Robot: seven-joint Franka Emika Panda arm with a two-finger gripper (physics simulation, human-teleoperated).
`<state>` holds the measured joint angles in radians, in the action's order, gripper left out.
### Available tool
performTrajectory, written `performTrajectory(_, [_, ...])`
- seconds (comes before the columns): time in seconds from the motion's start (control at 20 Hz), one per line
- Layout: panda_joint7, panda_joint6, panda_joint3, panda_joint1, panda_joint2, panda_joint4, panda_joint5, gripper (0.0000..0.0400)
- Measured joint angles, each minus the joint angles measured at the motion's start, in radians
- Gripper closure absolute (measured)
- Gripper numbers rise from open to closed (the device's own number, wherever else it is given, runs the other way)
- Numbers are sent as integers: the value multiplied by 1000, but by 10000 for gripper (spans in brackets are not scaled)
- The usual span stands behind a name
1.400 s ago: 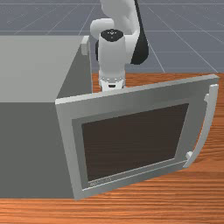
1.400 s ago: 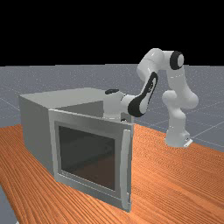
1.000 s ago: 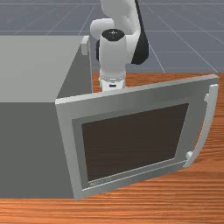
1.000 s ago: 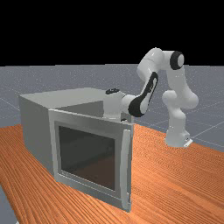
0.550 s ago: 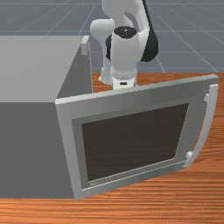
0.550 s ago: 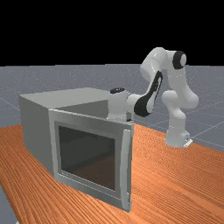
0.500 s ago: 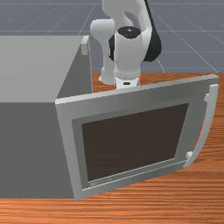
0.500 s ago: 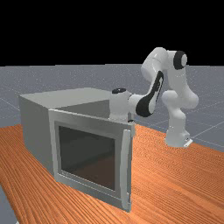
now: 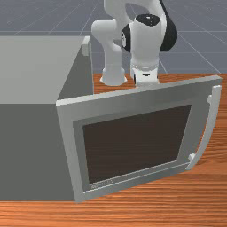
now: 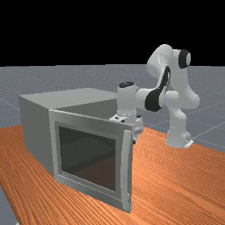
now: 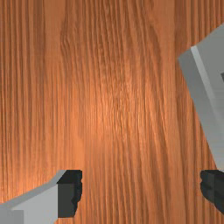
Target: Close the microwave
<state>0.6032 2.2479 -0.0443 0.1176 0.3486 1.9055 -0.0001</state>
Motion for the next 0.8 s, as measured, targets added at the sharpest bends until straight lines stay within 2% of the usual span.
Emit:
performTrajectory(0.1, [-4,-13,2,2,-10,-7,-5,0])
performTrajectory(0.15, [22,-24,-7,-9,-19,-8,28,0])
performTrajectory(0.35, [26,-92,-6,-11,-57,-38,36,0])
performTrajectory(0.4, [2,-140,0,-2,-53,-70,5,0])
performTrajectory(0.8, [-12,-254,2,2,-107,-140,-14,0])
